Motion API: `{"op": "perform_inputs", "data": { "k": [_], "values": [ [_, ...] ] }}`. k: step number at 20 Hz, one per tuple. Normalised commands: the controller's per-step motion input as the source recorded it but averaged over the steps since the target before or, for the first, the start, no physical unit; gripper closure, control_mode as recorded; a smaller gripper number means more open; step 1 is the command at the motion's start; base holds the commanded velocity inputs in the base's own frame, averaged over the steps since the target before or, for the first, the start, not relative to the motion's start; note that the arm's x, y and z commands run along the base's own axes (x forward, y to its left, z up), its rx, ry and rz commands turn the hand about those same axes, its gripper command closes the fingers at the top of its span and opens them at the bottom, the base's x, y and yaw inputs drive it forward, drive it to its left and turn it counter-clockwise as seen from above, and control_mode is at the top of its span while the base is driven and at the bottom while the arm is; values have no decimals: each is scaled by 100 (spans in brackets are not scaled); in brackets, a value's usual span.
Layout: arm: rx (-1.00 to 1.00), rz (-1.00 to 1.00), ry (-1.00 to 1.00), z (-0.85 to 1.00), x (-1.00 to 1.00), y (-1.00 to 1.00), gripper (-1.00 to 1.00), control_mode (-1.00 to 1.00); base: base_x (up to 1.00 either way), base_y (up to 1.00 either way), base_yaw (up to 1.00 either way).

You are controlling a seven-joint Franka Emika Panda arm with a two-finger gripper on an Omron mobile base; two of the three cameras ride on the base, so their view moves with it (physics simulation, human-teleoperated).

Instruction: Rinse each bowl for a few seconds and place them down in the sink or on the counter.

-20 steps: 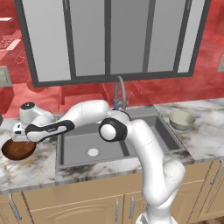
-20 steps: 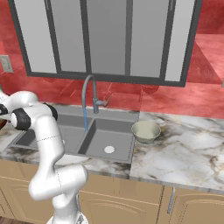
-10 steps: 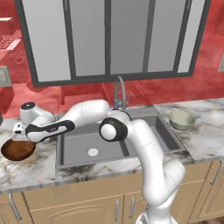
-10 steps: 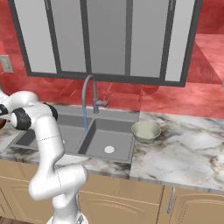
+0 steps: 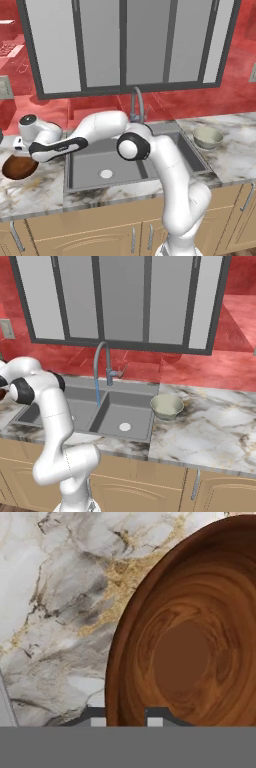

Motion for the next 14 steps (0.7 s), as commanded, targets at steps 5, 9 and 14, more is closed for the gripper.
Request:
{"op": "perform_inputs", "data": {
  "k": [5, 9, 14],
  "values": [
    [-3, -13, -5, 33, -2, -13, 100, -100, 0, 0, 0],
    [-2, -13, -6, 33, -1, -10, 100, -100, 0, 0, 0],
    [-1, -17, -4, 29, -2, -6, 100, -100, 0, 0, 0]
  ]
}}
